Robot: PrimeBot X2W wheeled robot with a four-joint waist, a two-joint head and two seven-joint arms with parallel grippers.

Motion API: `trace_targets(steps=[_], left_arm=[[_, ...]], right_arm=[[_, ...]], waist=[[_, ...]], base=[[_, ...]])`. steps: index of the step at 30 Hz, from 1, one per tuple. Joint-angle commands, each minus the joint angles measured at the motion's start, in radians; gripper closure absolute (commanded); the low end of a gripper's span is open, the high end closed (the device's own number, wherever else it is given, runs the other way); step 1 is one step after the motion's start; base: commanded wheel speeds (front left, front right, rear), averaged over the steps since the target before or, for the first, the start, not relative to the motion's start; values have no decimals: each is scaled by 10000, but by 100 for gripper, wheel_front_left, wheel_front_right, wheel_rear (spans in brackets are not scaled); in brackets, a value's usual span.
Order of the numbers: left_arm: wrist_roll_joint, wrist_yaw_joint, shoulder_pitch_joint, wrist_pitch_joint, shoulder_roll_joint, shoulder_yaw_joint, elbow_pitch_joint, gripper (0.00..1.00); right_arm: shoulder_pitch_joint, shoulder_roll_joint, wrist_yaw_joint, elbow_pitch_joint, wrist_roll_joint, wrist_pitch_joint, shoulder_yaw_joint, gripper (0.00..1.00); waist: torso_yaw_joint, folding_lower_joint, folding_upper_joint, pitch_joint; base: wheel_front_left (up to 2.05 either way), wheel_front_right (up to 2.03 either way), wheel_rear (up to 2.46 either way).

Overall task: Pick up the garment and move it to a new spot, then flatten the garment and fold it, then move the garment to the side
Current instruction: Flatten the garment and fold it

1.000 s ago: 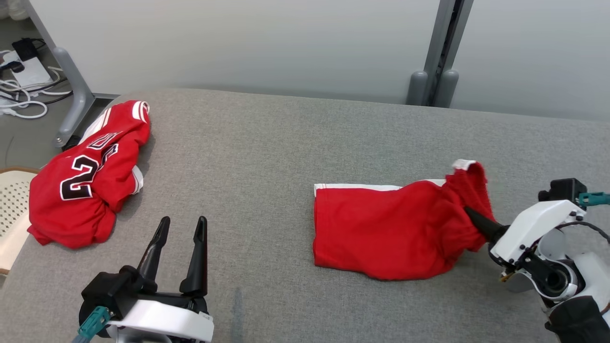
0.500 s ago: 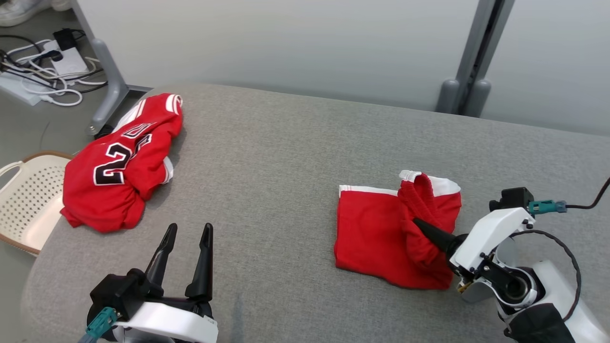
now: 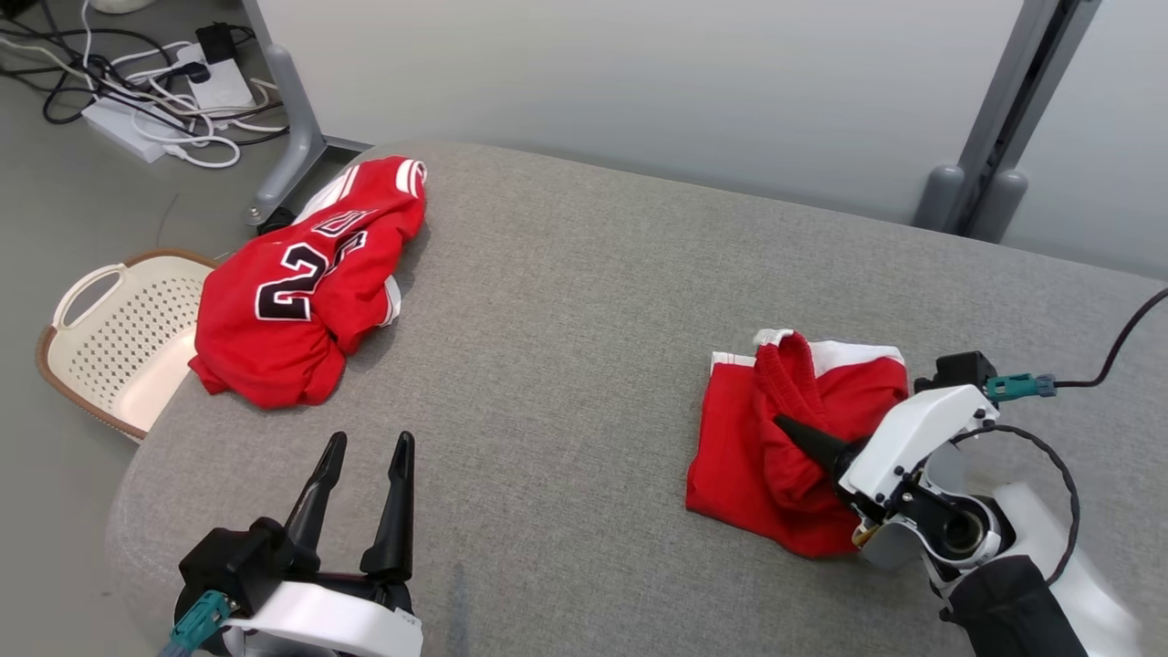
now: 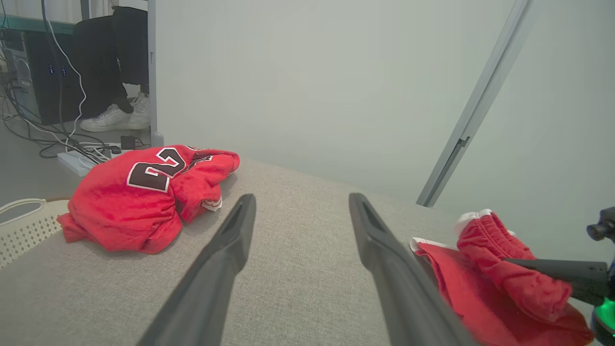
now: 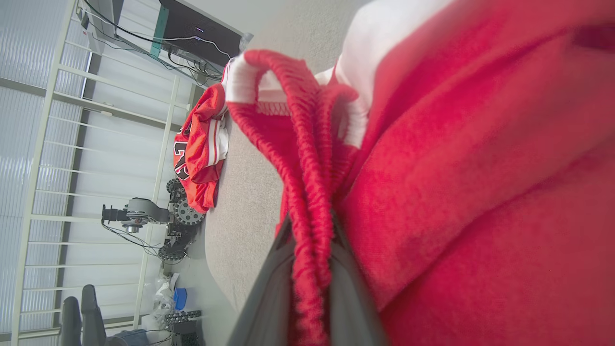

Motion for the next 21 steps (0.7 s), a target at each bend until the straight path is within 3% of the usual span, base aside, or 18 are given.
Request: trace_targets(steps=[1,5,7,8,9,16,21], left_arm=[[16,-20,-110,-37,60,25,26,0],[31,-45,-113,-48,79,37,52,0],[45,-31,-132,-51,94,41,51,0],[45,-26,-146,-52,97,31,49,0],[47,-25,-154,-54,100,21,49,0],[63,18,-165,-58,145,12,56,0],[31,57,-157,-61,174,14,23,0]], right_arm=[[-71,-27,6,13,-21,-56,-33,100],[-214,52,6,260,-21,-156,10,100],[-284,93,6,295,10,-177,48,84],[-298,113,6,296,78,-186,59,62],[-299,128,6,276,136,-205,64,0],[-225,198,6,-434,576,-174,312,0],[29,-175,6,-1506,697,-464,271,0]], waist=[[32,0,0,0],[83,0,0,1],[68,0,0,7],[51,0,0,12],[29,0,0,17],[-223,0,0,-2],[-385,0,0,-28]], base=[[0,0,0],[0,0,0],[0,0,0],[0,0,0],[0,0,0],[0,0,0],[0,0,0]])
